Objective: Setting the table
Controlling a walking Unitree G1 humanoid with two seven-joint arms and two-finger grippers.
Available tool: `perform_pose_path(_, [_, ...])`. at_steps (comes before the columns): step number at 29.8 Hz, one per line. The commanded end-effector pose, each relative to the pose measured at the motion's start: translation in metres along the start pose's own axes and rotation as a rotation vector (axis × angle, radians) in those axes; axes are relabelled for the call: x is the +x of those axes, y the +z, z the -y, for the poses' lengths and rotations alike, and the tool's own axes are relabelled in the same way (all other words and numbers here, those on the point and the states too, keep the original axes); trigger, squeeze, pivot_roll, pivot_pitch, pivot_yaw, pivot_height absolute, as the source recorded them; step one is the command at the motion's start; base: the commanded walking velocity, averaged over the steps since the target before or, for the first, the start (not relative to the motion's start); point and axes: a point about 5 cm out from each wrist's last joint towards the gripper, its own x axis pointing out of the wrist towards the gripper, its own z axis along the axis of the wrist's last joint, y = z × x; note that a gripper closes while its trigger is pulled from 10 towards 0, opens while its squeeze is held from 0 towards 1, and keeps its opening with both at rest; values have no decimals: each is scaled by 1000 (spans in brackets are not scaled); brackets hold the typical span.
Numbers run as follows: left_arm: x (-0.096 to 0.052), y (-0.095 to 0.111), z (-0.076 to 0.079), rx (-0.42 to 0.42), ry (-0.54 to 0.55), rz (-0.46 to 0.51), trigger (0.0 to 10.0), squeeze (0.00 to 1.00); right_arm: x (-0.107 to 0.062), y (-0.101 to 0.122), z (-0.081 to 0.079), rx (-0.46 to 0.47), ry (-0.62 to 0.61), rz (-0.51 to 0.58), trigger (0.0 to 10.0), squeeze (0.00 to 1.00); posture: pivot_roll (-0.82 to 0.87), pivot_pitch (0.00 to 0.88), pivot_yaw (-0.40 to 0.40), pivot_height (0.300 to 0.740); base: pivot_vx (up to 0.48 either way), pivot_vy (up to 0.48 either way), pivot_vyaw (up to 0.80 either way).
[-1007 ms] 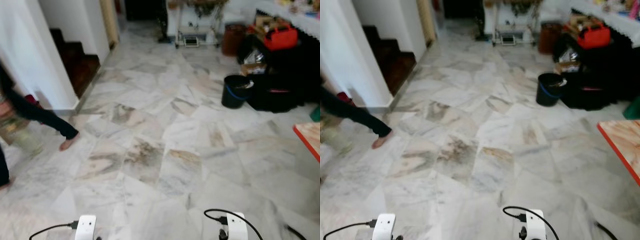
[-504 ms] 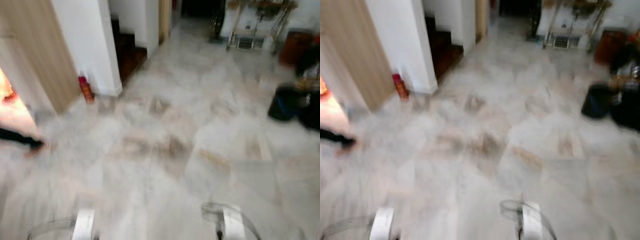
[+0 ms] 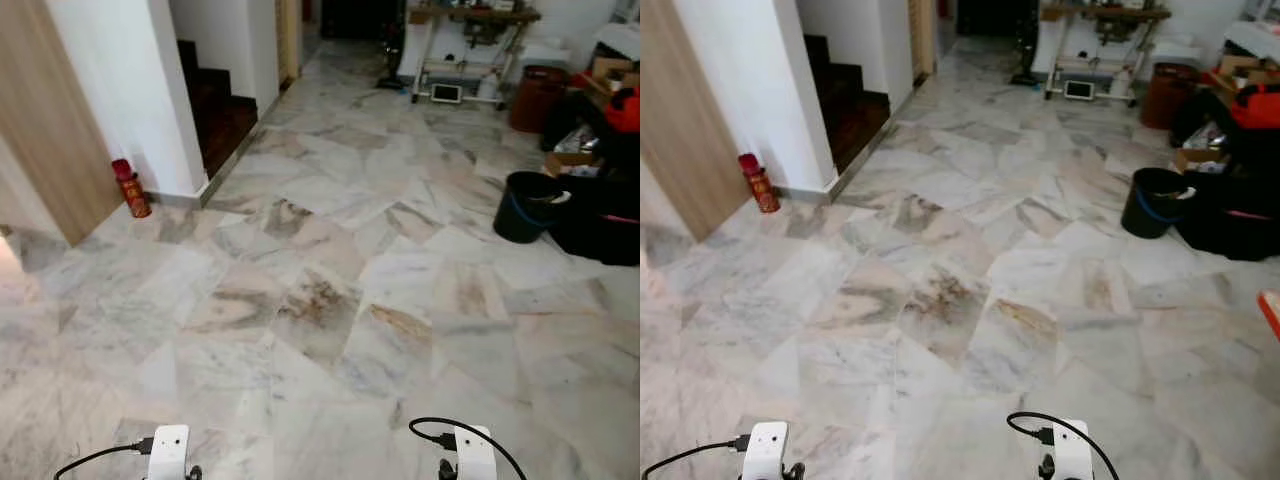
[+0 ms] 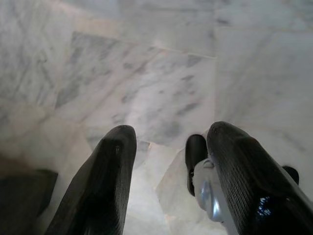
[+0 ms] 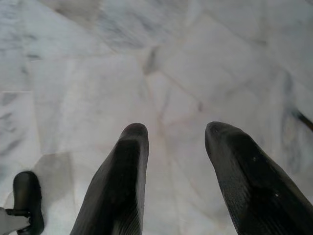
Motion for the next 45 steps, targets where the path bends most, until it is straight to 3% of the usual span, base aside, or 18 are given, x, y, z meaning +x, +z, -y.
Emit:
perform_pose_path(1, [0,0,-3,0,13,1,10000,0,1,5,-4,-3,14,19,10000,0,39,0,-19,740,439,0,0])
perform_pose_path(30, [0,2,-2,-18,6,2,10000,0,1,8,-3,-16,15,23,10000,0,38,0,-26,740,438,0,0])
perform_pose_path(45, [-1,-5,1,-29,-3,-29,10000,0,1,7,-5,-5,20,23,10000,0,42,0,-28,740,0,0,0])
